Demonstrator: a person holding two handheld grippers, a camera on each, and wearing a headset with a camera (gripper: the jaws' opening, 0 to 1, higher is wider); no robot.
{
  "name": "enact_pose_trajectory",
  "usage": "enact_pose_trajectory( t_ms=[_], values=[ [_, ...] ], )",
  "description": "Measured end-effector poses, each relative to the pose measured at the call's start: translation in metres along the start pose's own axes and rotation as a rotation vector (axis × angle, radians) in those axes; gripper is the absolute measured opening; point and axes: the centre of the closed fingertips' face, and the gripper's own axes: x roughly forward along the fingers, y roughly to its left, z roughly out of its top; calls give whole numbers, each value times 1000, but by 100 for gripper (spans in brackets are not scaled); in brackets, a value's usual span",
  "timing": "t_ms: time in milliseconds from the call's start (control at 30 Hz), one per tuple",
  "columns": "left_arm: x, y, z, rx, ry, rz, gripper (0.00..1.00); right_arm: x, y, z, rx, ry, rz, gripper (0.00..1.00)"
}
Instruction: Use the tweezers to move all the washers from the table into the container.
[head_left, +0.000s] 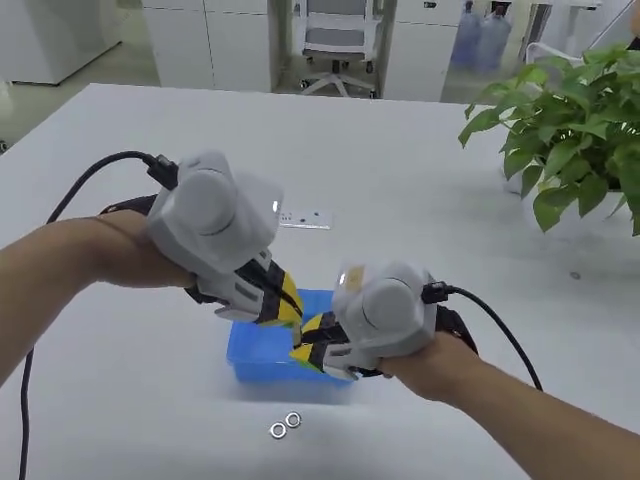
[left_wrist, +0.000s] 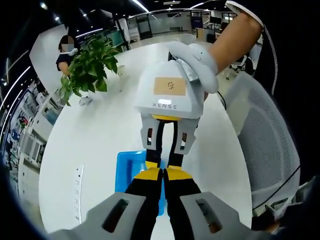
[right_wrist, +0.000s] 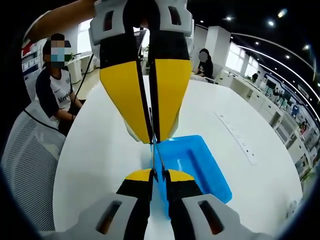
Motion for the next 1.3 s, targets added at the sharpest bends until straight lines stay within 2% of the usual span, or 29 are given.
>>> enact_pose_trajectory(
  t_ms=[333, 567, 933, 1300],
  values=[
    [4, -24, -5, -13, 15, -18, 6, 3, 23, -5, -2, 5, 24, 12],
    [9, -34, -14, -30, 21, -33, 6, 9, 38, -12, -2, 13, 46, 12],
    [16, -45, -25, -55, 28, -56, 6, 18, 51, -21, 8, 20, 71, 12],
    [23, -52, -33, -78, 35, -70, 6, 26, 60, -28, 35, 17, 94, 12]
  ],
)
